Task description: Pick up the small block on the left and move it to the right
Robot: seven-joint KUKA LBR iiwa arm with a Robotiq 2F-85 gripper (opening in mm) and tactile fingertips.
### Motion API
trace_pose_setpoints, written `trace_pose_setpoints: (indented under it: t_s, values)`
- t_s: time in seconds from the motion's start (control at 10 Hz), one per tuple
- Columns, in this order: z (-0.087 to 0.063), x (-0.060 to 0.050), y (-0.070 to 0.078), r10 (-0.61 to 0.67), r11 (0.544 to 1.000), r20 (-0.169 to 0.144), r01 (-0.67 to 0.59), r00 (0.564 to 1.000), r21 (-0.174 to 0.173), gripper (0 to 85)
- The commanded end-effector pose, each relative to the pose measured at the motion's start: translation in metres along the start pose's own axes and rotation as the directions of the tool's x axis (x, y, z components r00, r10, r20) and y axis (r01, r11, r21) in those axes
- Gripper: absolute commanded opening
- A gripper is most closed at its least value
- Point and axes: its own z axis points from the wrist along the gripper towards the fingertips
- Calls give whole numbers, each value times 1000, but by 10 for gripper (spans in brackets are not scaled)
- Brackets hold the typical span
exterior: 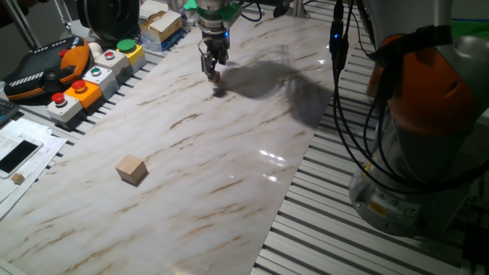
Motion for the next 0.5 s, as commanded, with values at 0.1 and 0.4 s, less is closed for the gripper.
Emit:
trace_pose_setpoints:
  t_s: [0.1,0.4]
  values:
    - [7,-3,-1,4,1000,3,-4,1000,-1,760]
    - [22,-7,-5,2,1000,11,-2,1000,-13,760]
